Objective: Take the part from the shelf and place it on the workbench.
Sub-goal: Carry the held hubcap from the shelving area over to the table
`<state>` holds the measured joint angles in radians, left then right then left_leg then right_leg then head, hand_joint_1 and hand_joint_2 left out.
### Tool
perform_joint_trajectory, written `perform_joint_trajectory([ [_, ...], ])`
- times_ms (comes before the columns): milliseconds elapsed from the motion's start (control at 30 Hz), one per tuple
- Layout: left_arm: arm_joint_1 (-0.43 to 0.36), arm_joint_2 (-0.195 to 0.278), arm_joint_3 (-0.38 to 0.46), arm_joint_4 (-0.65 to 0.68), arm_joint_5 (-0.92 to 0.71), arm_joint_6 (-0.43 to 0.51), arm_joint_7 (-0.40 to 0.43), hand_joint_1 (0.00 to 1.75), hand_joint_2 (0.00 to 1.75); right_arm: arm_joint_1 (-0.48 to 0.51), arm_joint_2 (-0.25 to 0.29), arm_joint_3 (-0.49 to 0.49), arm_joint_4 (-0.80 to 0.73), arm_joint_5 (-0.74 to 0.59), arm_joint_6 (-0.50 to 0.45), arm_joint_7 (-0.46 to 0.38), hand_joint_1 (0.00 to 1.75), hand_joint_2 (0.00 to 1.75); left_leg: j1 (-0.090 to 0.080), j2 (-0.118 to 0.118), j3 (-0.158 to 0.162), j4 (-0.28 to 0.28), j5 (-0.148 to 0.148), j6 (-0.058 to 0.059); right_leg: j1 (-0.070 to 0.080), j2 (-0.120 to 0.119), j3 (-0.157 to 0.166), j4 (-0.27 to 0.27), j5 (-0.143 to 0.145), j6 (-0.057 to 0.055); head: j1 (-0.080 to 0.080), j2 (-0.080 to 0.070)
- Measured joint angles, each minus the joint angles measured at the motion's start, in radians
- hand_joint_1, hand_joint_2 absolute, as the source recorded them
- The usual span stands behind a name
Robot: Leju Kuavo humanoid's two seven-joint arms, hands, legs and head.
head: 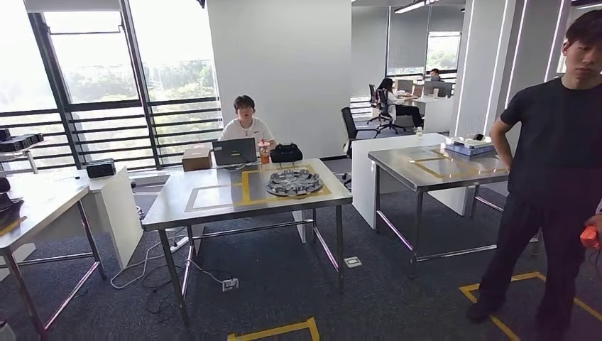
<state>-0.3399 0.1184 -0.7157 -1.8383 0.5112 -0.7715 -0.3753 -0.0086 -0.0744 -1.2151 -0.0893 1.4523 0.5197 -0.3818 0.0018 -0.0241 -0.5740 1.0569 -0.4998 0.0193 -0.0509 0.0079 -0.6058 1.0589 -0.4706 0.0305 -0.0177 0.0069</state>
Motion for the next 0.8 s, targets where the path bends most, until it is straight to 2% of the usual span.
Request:
perform_joint_trajectory([
  [67, 0.0, 0.001, 0.002, -0.001, 0.0, -0.001, -0.001, 1.75, 1.75, 0.0, 0.0, -0.001, 0.0, 0.0, 0.001, -0.001, 0.0, 0.0, 0.005, 0.013, -0.047, 0.091, -0.04, -0.01, 0.001, -0.001, 0.007, -0.001, -0.006, -0.009, -0.002, 0.0],
  [133, 0.004, 0.002, 0.004, -0.001, -0.001, -0.001, -0.001, 1.75, 1.75, 0.0, 0.001, -0.002, 0.0, 0.0, 0.001, -0.001, 0.0, 0.0, 0.008, 0.021, -0.127, 0.221, -0.079, -0.014, 0.004, -0.001, 0.011, -0.001, -0.012, -0.014, -0.003, 0.0],
  [167, 0.006, 0.003, 0.004, -0.001, -0.001, -0.001, -0.001, 1.75, 1.75, 0.001, 0.001, -0.002, 0.0, 0.0, 0.001, -0.001, 0.0, 0.0, 0.009, 0.022, -0.156, 0.257, -0.08, -0.013, 0.006, -0.002, 0.014, -0.001, -0.015, -0.015, -0.003, 0.0],
  [200, 0.009, 0.003, 0.004, 0.0, -0.001, -0.001, -0.001, 1.75, 1.75, 0.001, 0.001, -0.002, 0.0, 0.0, 0.001, -0.001, 0.0, 0.0, 0.009, 0.023, -0.168, 0.258, -0.061, -0.01, 0.009, -0.001, 0.018, -0.001, -0.018, -0.016, -0.004, 0.0],
  [233, 0.01, 0.004, 0.004, 0.0, -0.001, -0.002, -0.002, 1.75, 1.75, 0.001, 0.001, -0.003, 0.0, 0.0, 0.002, -0.001, 0.0, 0.0, 0.007, 0.023, -0.159, 0.219, -0.025, -0.003, 0.012, -0.001, 0.024, -0.002, -0.022, -0.016, -0.004, 0.0],
  [267, 0.01, 0.004, 0.005, -0.001, -0.001, -0.002, -0.002, 1.75, 1.75, 0.001, 0.001, -0.003, 0.0, 0.0, 0.004, -0.001, 0.0, 0.0, 0.003, 0.023, -0.133, 0.151, 0.019, 0.009, 0.015, -0.001, 0.031, -0.004, -0.025, -0.017, -0.005, 0.0],
  [300, 0.01, 0.004, 0.006, -0.001, -0.001, -0.002, -0.003, 1.75, 1.75, 0.001, 0.004, -0.003, 0.0, 0.0, 0.006, -0.001, 0.0, 0.0, -0.002, 0.024, -0.106, 0.086, 0.051, 0.022, 0.017, -0.001, 0.038, -0.008, -0.028, -0.017, -0.004, 0.0],
  [333, 0.009, 0.004, 0.006, -0.001, -0.001, -0.003, -0.003, 1.75, 1.75, 0.001, 0.005, -0.003, 0.0, 0.0, 0.008, -0.001, 0.0, 0.0, -0.007, 0.027, -0.083, 0.034, 0.071, 0.033, 0.018, -0.001, 0.043, -0.012, -0.029, -0.015, -0.003, -0.001],
  [367, 0.009, 0.004, 0.007, -0.001, 0.0, -0.004, -0.004, 1.75, 1.75, 0.001, 0.007, -0.004, 0.001, -0.001, 0.009, -0.001, 0.0, 0.0, -0.013, 0.028, -0.068, 0.002, 0.076, 0.041, 0.017, -0.002, 0.045, -0.017, -0.03, -0.013, -0.002, 0.0],
  [433, 0.009, 0.005, 0.007, -0.001, 0.0, -0.003, -0.004, 1.75, 1.75, 0.0, 0.008, -0.004, 0.001, -0.001, 0.009, 0.0, 0.0, 0.0, -0.021, 0.029, -0.058, -0.019, 0.07, 0.046, 0.015, -0.007, 0.051, -0.029, -0.029, -0.003, -0.003, 0.0],
  [500, 0.01, 0.004, 0.007, -0.002, -0.001, -0.002, -0.004, 1.75, 1.75, -0.001, 0.008, -0.006, 0.001, -0.001, 0.008, 0.003, 0.0, 0.0, -0.017, 0.028, -0.031, -0.056, 0.079, 0.05, 0.016, -0.012, 0.053, -0.026, -0.032, 0.002, -0.003, 0.0],
  [533, 0.01, 0.003, 0.006, -0.002, -0.001, -0.001, -0.004, 1.75, 1.75, -0.001, 0.008, -0.006, 0.001, -0.001, 0.008, 0.006, 0.0, 0.0, -0.014, 0.028, -0.015, -0.075, 0.085, 0.052, 0.018, -0.012, 0.043, -0.003, -0.042, 0.0, -0.002, 0.0],
  [600, 0.01, 0.001, 0.005, 0.0, -0.002, 0.001, -0.005, 1.75, 1.75, 0.0, 0.005, -0.007, 0.001, -0.002, 0.006, 0.013, 0.0, 0.0, -0.014, 0.027, 0.002, -0.091, 0.089, 0.053, 0.019, -0.01, -0.017, 0.104, -0.083, -0.006, 0.002, 0.0],
  [633, 0.011, 0.0, 0.004, 0.001, -0.003, 0.002, -0.005, 1.75, 1.75, 0.001, 0.004, -0.008, 0.001, -0.003, 0.006, 0.017, 0.0, 0.0, -0.016, 0.026, 0.002, -0.09, 0.087, 0.052, 0.02, -0.009, -0.056, 0.168, -0.103, -0.006, 0.003, 0.0],
  [667, 0.013, 0.0, 0.002, 0.003, -0.003, 0.004, -0.005, 1.75, 1.75, 0.002, 0.003, -0.008, 0.001, -0.004, 0.006, 0.021, 0.0, 0.0, -0.017, 0.023, 0.002, -0.089, 0.084, 0.051, 0.02, -0.009, -0.088, 0.212, -0.112, -0.002, 0.004, 0.0],
  [700, 0.014, 0.0, 0.001, 0.004, -0.004, 0.006, -0.004, 1.75, 1.75, 0.003, 0.001, -0.008, 0.001, -0.005, 0.006, 0.024, 0.0, 0.0, -0.018, 0.021, 0.003, -0.086, 0.08, 0.049, 0.019, -0.009, -0.104, 0.224, -0.106, 0.005, 0.004, 0.0],
  [733, 0.014, 0.0, -0.001, 0.006, -0.004, 0.008, -0.004, 1.75, 1.75, 0.004, -0.001, -0.009, 0.001, -0.006, 0.006, 0.026, 0.0, 0.0, -0.017, 0.018, 0.004, -0.081, 0.075, 0.046, 0.017, -0.009, -0.099, 0.196, -0.083, 0.015, 0.005, 0.0],
  [767, 0.014, 0.001, -0.003, 0.007, -0.005, 0.01, -0.003, 1.75, 1.75, 0.005, -0.003, -0.009, 0.001, -0.006, 0.006, 0.027, 0.0, 0.0, -0.015, 0.017, 0.005, -0.073, 0.068, 0.041, 0.015, -0.009, -0.074, 0.133, -0.048, 0.027, 0.006, 0.0],
  [800, 0.014, 0.001, -0.006, 0.008, -0.006, 0.012, -0.001, 1.75, 1.75, 0.004, -0.004, -0.009, 0.001, -0.006, 0.006, 0.027, 0.0, 0.0, -0.014, 0.016, 0.004, -0.062, 0.059, 0.034, 0.013, -0.01, -0.048, 0.072, -0.018, 0.032, 0.007, 0.0],
])
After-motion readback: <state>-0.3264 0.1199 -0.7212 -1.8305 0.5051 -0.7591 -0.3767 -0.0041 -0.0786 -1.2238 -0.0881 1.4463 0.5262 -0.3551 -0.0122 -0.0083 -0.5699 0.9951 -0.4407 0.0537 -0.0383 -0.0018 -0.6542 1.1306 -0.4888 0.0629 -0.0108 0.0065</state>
